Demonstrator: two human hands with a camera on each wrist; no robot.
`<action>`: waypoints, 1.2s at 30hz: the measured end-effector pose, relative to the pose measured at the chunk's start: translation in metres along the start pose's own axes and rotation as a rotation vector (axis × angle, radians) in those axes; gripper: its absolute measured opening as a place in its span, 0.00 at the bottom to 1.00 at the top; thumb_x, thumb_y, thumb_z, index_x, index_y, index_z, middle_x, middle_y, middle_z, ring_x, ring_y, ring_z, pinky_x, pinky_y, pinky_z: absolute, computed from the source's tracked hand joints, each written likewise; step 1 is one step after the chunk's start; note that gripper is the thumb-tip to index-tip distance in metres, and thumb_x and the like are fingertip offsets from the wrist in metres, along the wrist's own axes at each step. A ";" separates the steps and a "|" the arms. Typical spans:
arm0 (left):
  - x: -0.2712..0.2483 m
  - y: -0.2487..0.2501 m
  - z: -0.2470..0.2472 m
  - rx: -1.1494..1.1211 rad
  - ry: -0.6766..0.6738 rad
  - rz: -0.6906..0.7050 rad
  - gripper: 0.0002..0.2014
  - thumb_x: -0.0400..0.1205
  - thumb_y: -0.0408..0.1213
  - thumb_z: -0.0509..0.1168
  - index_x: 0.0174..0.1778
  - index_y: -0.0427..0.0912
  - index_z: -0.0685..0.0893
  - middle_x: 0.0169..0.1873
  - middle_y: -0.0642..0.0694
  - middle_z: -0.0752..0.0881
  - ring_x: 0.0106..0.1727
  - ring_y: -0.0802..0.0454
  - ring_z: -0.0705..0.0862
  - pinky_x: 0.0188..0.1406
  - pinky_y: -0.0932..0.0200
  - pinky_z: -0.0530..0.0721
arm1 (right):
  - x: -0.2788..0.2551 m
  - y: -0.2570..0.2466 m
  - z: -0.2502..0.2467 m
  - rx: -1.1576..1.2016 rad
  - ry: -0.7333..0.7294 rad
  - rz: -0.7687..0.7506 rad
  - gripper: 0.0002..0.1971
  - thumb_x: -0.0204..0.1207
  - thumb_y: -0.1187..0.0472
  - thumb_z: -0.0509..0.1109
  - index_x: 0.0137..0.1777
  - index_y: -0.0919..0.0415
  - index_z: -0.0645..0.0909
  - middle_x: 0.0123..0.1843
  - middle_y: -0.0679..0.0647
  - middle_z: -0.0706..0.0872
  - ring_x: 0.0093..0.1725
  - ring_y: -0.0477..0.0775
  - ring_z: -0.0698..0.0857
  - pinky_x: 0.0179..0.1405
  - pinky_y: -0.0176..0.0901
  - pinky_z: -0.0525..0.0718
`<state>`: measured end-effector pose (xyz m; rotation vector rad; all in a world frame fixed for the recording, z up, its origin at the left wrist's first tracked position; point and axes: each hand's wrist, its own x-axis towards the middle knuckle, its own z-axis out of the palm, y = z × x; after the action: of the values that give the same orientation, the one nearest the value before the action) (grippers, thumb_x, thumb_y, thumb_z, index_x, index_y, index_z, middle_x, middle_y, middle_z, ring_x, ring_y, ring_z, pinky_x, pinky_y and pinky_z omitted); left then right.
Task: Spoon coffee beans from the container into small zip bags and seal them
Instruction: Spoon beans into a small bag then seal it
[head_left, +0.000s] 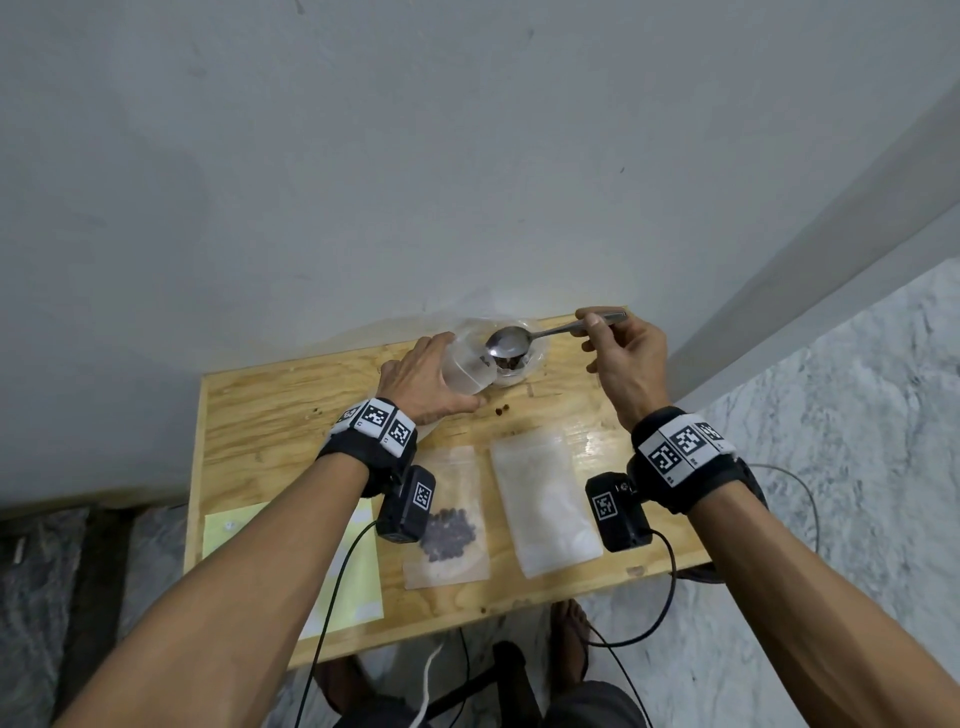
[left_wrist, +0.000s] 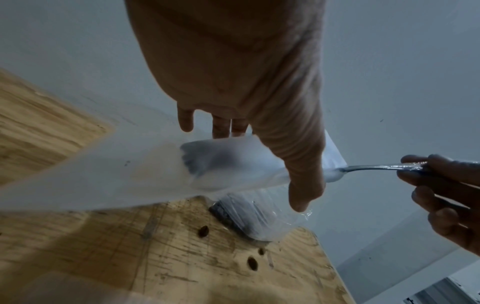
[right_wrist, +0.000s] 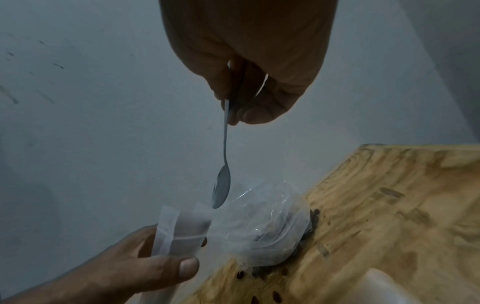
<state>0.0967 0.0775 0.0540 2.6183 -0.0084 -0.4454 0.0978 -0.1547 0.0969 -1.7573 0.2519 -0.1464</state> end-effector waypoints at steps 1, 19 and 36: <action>0.000 -0.001 0.000 0.001 0.002 0.000 0.51 0.69 0.61 0.75 0.83 0.48 0.59 0.80 0.48 0.67 0.78 0.46 0.70 0.74 0.40 0.65 | 0.001 0.002 0.001 0.007 0.020 0.008 0.07 0.82 0.62 0.67 0.47 0.53 0.87 0.44 0.56 0.90 0.38 0.47 0.83 0.25 0.35 0.80; 0.003 -0.001 0.010 0.005 -0.063 0.008 0.50 0.70 0.58 0.76 0.84 0.47 0.59 0.80 0.47 0.67 0.77 0.45 0.71 0.74 0.38 0.65 | 0.013 0.063 0.064 -0.174 0.047 0.293 0.11 0.79 0.57 0.68 0.35 0.52 0.86 0.39 0.53 0.91 0.41 0.57 0.88 0.47 0.50 0.87; -0.004 -0.006 0.001 0.009 -0.050 -0.011 0.51 0.70 0.62 0.75 0.84 0.47 0.59 0.81 0.47 0.66 0.79 0.46 0.68 0.75 0.38 0.65 | 0.020 0.030 0.011 0.166 0.098 0.483 0.09 0.79 0.61 0.69 0.55 0.63 0.87 0.41 0.53 0.90 0.37 0.49 0.83 0.30 0.39 0.80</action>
<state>0.0926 0.0825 0.0519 2.6162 -0.0127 -0.5163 0.1168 -0.1546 0.0650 -1.4823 0.7057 0.0947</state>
